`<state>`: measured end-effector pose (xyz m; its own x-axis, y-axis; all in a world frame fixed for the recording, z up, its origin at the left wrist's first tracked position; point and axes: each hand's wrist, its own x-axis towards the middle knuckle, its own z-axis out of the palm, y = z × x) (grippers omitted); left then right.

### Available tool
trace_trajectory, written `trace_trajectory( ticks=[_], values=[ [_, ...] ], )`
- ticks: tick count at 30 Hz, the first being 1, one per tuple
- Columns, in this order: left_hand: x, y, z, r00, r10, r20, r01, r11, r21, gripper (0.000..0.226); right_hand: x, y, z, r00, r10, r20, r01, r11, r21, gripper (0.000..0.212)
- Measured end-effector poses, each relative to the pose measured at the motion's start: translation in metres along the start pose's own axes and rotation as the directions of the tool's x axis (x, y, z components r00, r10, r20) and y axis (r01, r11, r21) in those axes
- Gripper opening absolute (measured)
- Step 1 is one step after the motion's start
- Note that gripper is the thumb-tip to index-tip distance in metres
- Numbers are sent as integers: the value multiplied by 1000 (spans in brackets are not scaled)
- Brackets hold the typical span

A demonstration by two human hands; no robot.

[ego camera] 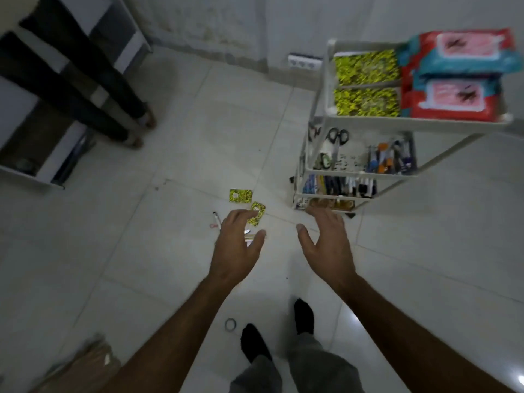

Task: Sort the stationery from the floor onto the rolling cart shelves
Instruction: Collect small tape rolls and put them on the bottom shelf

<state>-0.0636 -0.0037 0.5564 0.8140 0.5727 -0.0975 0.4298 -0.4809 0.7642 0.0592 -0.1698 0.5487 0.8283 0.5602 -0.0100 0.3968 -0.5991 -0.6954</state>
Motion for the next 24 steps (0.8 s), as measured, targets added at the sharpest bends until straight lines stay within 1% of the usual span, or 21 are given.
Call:
trace_trajectory(
  ticks=[5,11,14,17,19,21,22,24],
  values=[
    [-25,-107,26,986,-153,-62,152,988,-21,31,-5,36,94,987,20,157,-23,1000,18,32],
    [-30,-231,87,947,-297,-120,294,955,-38,29,16,110,202,958,0,286,2,1000,-5,33],
    [-17,-279,124,943,-313,-114,309,950,-49,29,37,150,251,944,-8,331,20,999,-33,34],
    [12,-318,162,954,-281,-108,274,959,-73,27,66,189,298,935,-22,353,35,999,-31,35],
    [37,-342,189,961,-250,-122,238,965,-106,29,89,215,331,922,3,388,12,999,-35,40],
    [65,-373,220,960,-257,-109,239,959,-152,24,111,242,364,907,19,421,-4,999,-37,47],
    [80,-391,237,960,-258,-105,240,958,-159,22,122,255,382,904,13,428,3,999,-38,50],
    [107,-427,268,969,-229,-97,216,968,-129,27,142,282,418,904,-13,427,37,998,-46,54]
  ],
)
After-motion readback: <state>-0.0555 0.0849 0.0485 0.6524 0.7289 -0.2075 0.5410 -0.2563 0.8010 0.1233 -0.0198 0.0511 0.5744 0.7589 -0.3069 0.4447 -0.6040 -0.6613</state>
